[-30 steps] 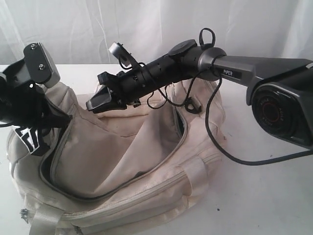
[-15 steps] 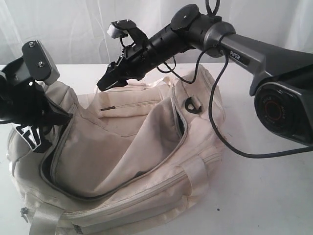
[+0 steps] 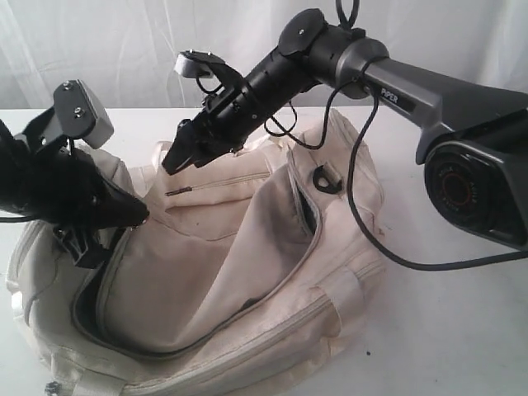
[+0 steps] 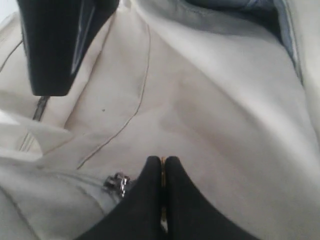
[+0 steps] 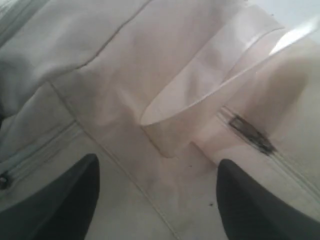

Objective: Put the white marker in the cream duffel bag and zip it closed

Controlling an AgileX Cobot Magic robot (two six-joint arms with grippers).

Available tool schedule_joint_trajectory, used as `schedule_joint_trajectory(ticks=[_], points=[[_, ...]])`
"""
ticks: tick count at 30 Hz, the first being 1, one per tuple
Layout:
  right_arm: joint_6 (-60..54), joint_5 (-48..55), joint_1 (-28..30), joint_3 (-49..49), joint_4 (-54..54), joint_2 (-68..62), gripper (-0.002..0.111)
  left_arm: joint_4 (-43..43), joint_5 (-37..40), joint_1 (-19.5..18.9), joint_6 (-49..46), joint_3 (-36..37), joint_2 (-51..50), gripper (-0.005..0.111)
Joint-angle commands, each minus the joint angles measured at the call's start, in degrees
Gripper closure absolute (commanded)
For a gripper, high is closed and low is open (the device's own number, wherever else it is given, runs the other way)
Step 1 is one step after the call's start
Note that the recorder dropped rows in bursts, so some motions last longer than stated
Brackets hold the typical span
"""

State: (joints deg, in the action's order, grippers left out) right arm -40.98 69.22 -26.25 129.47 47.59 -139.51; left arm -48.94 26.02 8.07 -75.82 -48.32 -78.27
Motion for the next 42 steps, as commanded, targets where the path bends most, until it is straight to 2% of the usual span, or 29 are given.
schedule_joint_trajectory(ticks=[1,4,10,13,14,16,21,22,26,33,38,42], points=[[-0.6,0.7,3.3,0.4,1.9,0.0,0.046,-13.1,1.2,0.0,-11.9,0.6,-2.5,0.107],[-2.5,0.7,4.4,-0.2,7.2,0.0,0.046,-13.6,0.3,0.0,-14.2,0.6,-2.7,0.107],[-4.0,0.7,3.4,-0.1,9.3,-0.7,0.046,-11.8,0.4,0.0,-13.4,0.7,-2.7,0.107],[-3.3,0.7,2.6,-0.1,9.3,-1.7,0.046,-5.3,1.1,0.0,-6.7,1.7,-2.7,0.107],[-3.3,0.7,2.3,-0.1,9.3,-1.7,0.046,0.6,1.3,0.0,-1.6,2.8,-2.7,0.107],[-3.3,0.7,2.2,-0.1,9.3,-1.7,0.046,3.7,0.5,0.0,0.5,4.1,-1.9,0.107],[-0.8,0.7,2.3,-0.1,5.8,-1.7,0.046,2.1,-4.7,0.0,1.5,4.3,-0.3,0.106],[-0.8,0.7,2.3,-0.1,4.6,-1.6,0.046,1.8,-5.0,0.0,1.7,4.2,0.3,0.104],[4.0,0.7,2.3,-0.4,-11.8,0.5,0.046,1.7,-1.9,0.0,4.1,3.6,2.0,0.073],[5.7,0.7,2.3,-1.1,-16.4,3.9,0.046,3.2,2.5,0.0,10.2,3.6,2.5,0.043],[8.7,0.7,2.3,-1.2,-18.9,5.8,0.046,4.1,1.1,0.0,11.6,3.1,6.3,0.036],[8.5,0.7,1.9,-5.1,-15.6,7.5,0.046,11.9,-6.5,0.0,12.7,0.7,10.1,0.036]])
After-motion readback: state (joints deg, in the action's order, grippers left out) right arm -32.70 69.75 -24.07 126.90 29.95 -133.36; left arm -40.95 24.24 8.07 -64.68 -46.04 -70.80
